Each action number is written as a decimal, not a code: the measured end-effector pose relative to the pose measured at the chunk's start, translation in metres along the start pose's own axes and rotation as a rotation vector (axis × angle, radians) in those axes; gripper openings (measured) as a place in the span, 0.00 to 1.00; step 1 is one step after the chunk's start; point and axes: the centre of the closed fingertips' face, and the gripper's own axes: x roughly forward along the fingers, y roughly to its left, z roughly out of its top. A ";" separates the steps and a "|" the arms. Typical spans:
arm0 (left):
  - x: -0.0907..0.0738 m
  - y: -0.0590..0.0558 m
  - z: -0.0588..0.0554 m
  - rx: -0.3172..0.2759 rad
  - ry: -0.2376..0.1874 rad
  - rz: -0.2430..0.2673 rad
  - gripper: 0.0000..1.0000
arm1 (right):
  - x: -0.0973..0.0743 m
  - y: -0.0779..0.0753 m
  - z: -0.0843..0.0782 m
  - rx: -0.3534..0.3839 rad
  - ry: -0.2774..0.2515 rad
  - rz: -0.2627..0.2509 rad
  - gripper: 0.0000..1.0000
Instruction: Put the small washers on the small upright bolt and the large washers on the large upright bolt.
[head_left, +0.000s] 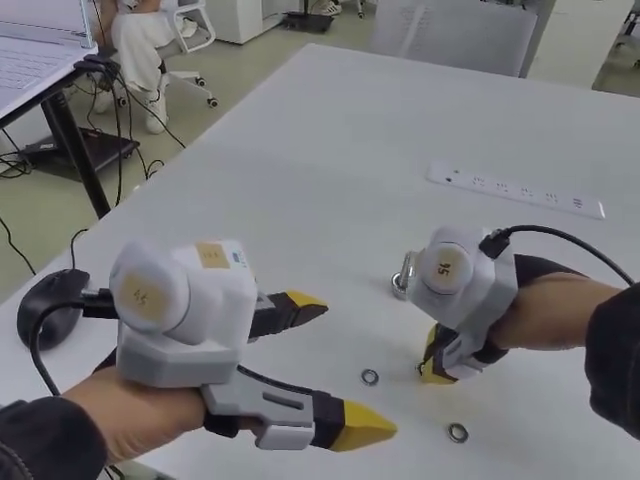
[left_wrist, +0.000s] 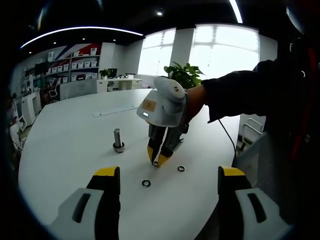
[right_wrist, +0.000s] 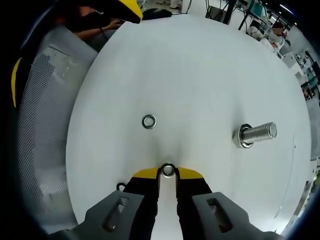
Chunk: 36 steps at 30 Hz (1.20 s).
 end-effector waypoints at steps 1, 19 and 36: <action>0.000 0.000 0.000 0.000 0.000 0.000 0.80 | -0.002 0.000 -0.005 0.006 0.006 0.002 0.14; 0.003 -0.002 -0.001 0.010 0.017 -0.013 0.79 | -0.024 -0.004 -0.053 0.095 0.033 -0.018 0.13; 0.006 -0.003 -0.004 0.013 0.028 -0.021 0.79 | -0.085 -0.033 -0.078 0.174 0.006 -0.114 0.13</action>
